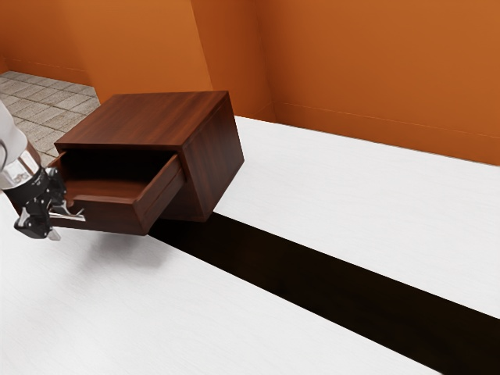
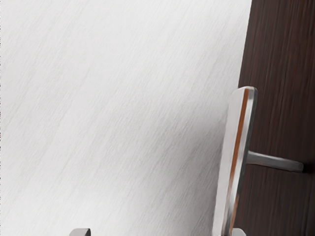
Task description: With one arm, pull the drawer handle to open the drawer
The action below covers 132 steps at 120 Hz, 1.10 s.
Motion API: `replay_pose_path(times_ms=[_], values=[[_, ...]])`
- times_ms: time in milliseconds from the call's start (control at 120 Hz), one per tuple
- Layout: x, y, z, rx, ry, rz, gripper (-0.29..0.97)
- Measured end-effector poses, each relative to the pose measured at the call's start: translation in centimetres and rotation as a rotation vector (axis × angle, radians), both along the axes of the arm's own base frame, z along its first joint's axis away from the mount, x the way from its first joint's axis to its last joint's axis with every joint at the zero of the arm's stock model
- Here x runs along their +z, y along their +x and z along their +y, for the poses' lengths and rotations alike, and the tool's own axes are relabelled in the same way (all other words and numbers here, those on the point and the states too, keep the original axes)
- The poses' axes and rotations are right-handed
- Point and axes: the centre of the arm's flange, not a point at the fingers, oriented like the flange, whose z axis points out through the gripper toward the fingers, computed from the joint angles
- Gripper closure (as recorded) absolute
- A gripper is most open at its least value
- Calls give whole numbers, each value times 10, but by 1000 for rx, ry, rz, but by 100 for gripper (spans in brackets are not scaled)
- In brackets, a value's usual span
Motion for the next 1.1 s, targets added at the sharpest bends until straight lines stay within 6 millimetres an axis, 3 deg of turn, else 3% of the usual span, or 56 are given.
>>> replay_pose_path(times_ms=[350, 667, 1100], values=[[4, -3, -11, -12, -11, 9, 50], [-5, -4, -17, -6, -34, 39, 51], [4, -17, -18, 13, -56, 45, 51]])
